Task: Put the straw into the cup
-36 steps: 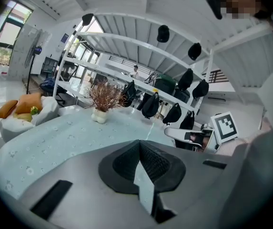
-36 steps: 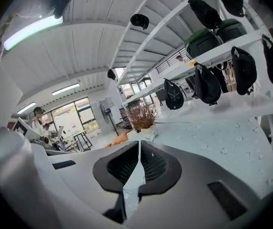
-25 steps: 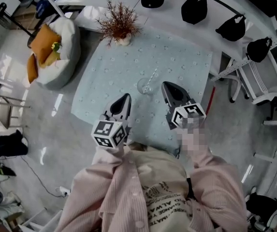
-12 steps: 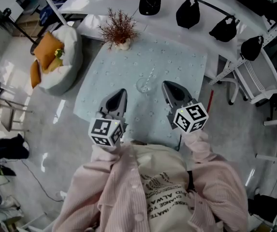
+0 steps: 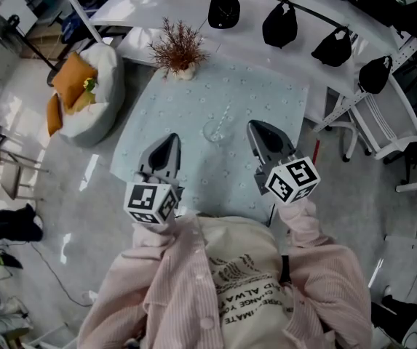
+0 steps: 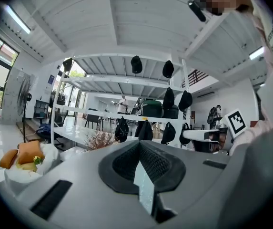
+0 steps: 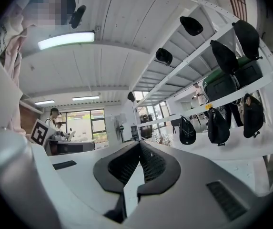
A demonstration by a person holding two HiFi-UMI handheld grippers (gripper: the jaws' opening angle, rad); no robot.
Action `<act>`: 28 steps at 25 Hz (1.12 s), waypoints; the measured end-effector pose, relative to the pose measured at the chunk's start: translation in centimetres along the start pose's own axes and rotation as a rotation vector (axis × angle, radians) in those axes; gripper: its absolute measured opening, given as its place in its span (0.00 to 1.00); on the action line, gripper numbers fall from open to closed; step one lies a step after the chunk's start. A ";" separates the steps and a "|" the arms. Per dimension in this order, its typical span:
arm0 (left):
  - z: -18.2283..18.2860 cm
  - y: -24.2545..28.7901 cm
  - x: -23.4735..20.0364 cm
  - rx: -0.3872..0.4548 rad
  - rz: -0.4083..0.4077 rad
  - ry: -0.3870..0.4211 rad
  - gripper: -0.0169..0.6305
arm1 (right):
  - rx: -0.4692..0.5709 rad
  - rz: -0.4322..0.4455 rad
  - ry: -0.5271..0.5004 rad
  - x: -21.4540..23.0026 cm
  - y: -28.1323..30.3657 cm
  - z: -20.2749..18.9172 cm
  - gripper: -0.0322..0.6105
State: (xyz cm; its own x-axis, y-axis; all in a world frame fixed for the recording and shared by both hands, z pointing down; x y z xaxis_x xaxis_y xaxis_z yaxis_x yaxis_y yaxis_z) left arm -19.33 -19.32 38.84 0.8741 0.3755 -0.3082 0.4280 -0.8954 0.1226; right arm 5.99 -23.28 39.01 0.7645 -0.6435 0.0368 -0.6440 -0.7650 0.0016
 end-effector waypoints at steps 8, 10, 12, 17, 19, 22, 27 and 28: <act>0.2 -0.1 -0.2 0.011 0.026 0.017 0.03 | 0.024 -0.023 -0.006 0.7 -0.4 0.7 0.05; 0.2 0.0 -0.2 0.013 0.037 0.017 0.03 | 0.023 -0.026 -0.016 0.9 -0.4 0.7 0.05; 0.1 -0.1 -0.3 0.014 0.045 0.014 0.03 | 0.016 -0.025 -0.029 0.8 -0.4 0.9 0.05; 0.0 -0.1 -0.5 0.013 0.051 0.009 0.03 | 0.023 -0.013 -0.033 0.5 -0.1 0.9 0.05; 0.0 -0.1 -0.5 0.010 0.053 0.008 0.03 | 0.017 -0.011 -0.034 0.4 -0.2 1.0 0.05; -0.2 -0.2 -0.6 0.009 0.055 0.005 0.03 | 0.022 -0.007 -0.031 0.3 -0.2 0.9 0.05; 0.0 -0.2 -0.5 0.006 0.052 0.004 0.03 | 0.022 -0.006 -0.028 0.3 -0.1 1.1 0.05; 0.0 -0.1 -0.5 0.006 0.050 0.001 0.03 | 0.020 -0.005 -0.028 0.3 -0.1 1.2 0.05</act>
State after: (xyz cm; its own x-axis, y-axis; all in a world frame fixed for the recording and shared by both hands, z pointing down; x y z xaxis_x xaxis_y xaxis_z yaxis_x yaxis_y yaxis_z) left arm -19.81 -19.39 38.98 0.8947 0.3304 -0.3005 0.3821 -0.9147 0.1318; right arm 6.29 -23.45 37.85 0.7684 -0.6399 0.0086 -0.6397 -0.7684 -0.0184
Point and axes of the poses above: the fingertips, and each gripper's own axes: y forward along the fingers, x to its right, z out of its top, the point moved 7 cm from there along -y, backward along the fingers, and after that the axes turned 11 degrees about -y, right-handed, at the moved point
